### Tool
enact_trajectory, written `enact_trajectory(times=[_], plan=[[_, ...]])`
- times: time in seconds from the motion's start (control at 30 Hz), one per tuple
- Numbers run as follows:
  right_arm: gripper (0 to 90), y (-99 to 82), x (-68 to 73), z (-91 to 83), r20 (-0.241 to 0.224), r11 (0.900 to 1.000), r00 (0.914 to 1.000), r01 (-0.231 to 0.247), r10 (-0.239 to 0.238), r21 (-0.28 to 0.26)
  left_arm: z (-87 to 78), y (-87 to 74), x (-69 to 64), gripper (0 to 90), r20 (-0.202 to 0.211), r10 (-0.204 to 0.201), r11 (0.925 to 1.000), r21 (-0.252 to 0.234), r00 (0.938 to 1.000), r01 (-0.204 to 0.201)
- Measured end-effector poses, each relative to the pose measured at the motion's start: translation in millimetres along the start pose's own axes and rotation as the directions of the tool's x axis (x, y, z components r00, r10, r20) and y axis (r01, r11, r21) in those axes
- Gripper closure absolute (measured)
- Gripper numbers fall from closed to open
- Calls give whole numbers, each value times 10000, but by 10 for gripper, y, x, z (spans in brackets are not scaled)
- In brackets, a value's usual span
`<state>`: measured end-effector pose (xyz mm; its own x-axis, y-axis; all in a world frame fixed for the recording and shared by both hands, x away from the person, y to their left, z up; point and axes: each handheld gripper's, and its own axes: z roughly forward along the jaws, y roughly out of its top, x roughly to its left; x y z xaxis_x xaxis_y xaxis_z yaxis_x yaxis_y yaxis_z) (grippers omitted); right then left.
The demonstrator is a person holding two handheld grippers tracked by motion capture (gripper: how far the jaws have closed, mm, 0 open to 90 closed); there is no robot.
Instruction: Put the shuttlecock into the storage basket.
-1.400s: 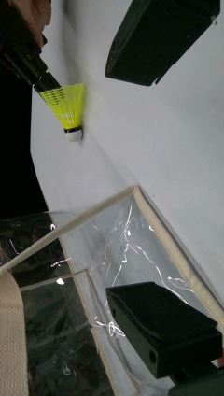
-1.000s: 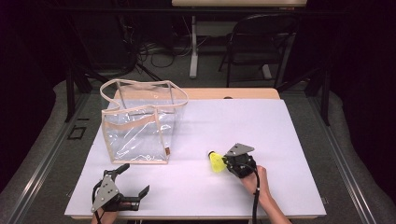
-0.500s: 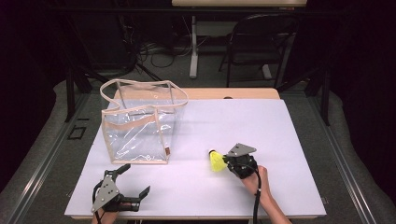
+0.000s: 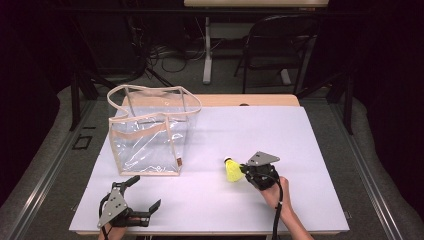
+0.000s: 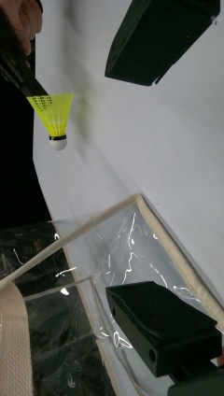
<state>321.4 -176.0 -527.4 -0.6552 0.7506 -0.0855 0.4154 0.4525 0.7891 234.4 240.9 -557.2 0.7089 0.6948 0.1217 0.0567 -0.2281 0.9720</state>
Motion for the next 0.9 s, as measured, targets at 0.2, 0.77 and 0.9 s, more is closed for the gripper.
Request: enact_trajectory(times=[0.2,0.77,0.9], plan=[[895,27,-5,-26,-25,10000,10000,-37,37,-75,6,0,1,0,4,19,10000,31,10000,-19],[895,133,-35,-90,-33,9995,10000,-30,29,-312,8,-4,4,0,-83,2,10000,83,10000,-1],[895,150,-35,-89,-70,9994,10000,-65,63,-330,9,-4,5,0,-115,-5,10000,100,9999,6]])
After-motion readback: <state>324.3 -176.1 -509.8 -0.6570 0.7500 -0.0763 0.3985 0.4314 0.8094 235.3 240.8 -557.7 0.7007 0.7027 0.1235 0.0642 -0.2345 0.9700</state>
